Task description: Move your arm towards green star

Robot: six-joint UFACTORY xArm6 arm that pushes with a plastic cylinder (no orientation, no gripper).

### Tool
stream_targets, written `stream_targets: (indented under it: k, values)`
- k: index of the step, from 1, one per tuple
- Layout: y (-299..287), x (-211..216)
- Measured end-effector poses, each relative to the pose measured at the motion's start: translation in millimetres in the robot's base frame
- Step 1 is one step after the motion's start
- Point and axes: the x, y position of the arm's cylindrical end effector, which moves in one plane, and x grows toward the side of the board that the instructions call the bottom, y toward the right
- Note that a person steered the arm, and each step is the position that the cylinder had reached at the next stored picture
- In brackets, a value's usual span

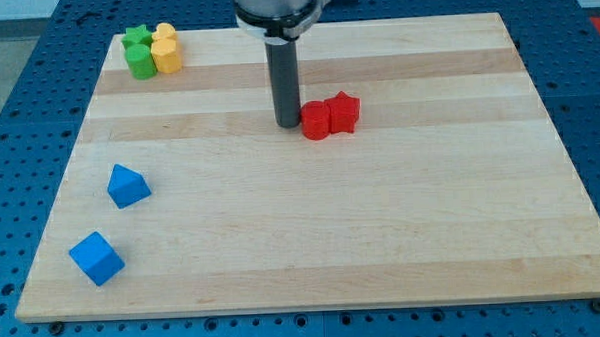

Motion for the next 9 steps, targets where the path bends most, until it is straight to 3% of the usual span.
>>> stream_targets:
  k: [2,3,5,6,8,9]
  values:
    - [21,0]
    - [-9,-2]
    - [-138,-16]
    - [-150,-46]
    - [-131,-168]
    - [-127,-195]
